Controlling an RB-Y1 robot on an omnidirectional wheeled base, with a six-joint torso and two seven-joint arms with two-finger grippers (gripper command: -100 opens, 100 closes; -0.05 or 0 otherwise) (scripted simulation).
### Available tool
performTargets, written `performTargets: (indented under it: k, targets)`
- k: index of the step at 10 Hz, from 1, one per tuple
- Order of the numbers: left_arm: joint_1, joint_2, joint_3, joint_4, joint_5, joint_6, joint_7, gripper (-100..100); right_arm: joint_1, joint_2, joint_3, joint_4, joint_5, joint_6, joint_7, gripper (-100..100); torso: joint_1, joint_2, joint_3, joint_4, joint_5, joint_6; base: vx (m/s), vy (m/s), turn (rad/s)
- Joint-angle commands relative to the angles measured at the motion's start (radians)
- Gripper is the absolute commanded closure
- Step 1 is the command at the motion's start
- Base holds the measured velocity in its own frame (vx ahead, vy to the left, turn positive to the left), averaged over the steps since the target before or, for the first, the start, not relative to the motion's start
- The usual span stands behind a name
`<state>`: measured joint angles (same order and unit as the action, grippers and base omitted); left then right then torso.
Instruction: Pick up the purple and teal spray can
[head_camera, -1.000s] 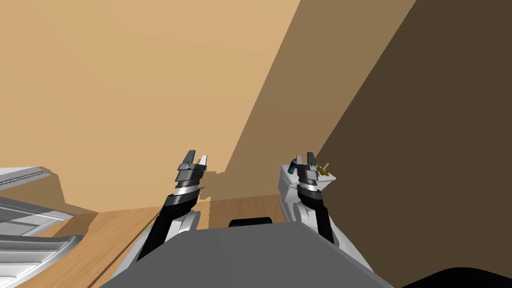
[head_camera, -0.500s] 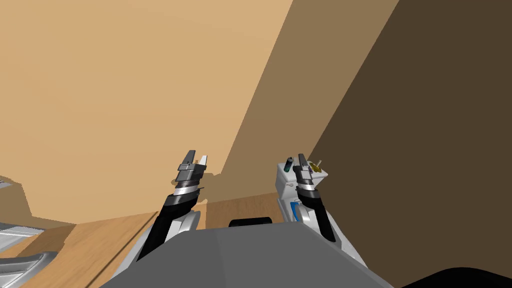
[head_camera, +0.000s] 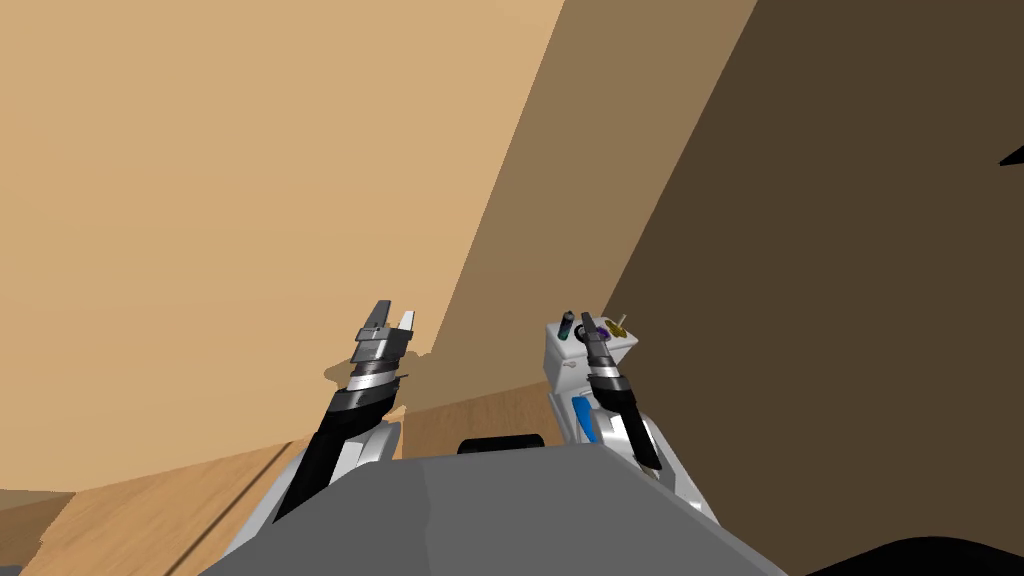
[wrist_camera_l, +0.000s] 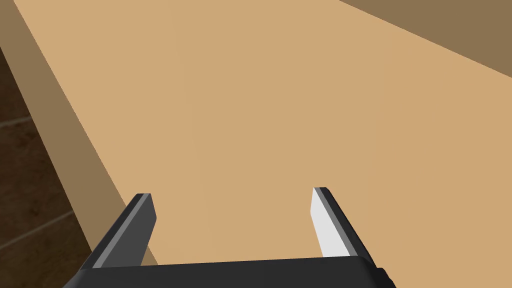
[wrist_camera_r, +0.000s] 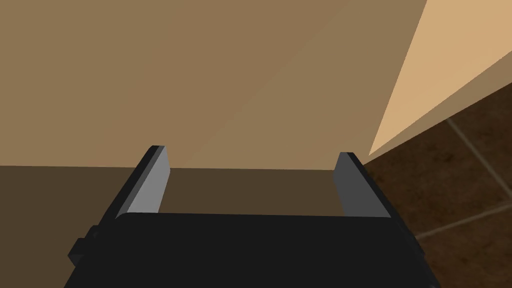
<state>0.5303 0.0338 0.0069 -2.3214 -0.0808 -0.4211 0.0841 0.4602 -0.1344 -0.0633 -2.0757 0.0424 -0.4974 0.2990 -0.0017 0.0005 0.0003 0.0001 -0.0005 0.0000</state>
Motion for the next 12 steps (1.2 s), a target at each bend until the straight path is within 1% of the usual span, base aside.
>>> performTargets:
  k: [1,5,9,10,11,12]
  targets:
    - [0.000,0.000,0.000,0.000,0.000,0.000,0.000,0,0.003,-0.005,-0.004,0.033,0.024,0.014,0.039,-100,0.000,0.000,0.000,0.000,0.000,0.000,-0.004,-0.018,-0.115]
    - [0.000,0.000,0.000,0.000,0.000,0.000,0.000,0,-0.006,-0.010,-0.018,0.101,0.082,0.057,0.122,-100,0.001,-0.001,0.000,0.000,0.000,0.000,0.004,-0.013,-0.081]
    - [0.000,0.000,0.000,0.000,0.000,0.000,0.000,0,-0.014,-0.015,-0.034,0.157,0.133,0.088,0.191,-100,0.002,-0.001,-0.001,0.000,0.001,0.000,0.016,0.006,-0.037]
    - [0.000,0.000,0.000,0.000,0.000,0.000,0.000,0,-0.016,-0.018,-0.039,0.170,0.145,0.094,0.207,-100,0.003,-0.002,-0.001,0.000,0.001,0.000,0.029,0.017,-0.025]
    - [0.000,0.000,0.000,0.000,0.000,0.000,0.000,0,-0.019,-0.030,-0.050,0.195,0.169,0.104,0.237,-100,0.003,-0.002,-0.001,0.000,0.001,0.000,0.041,0.027,-0.017]
    - [0.000,0.000,0.000,0.000,0.000,0.000,0.000,0,-0.020,-0.038,-0.056,0.207,0.182,0.108,0.251,-100,0.003,-0.003,-0.002,-0.001,0.001,0.000,0.040,0.038,-0.006]
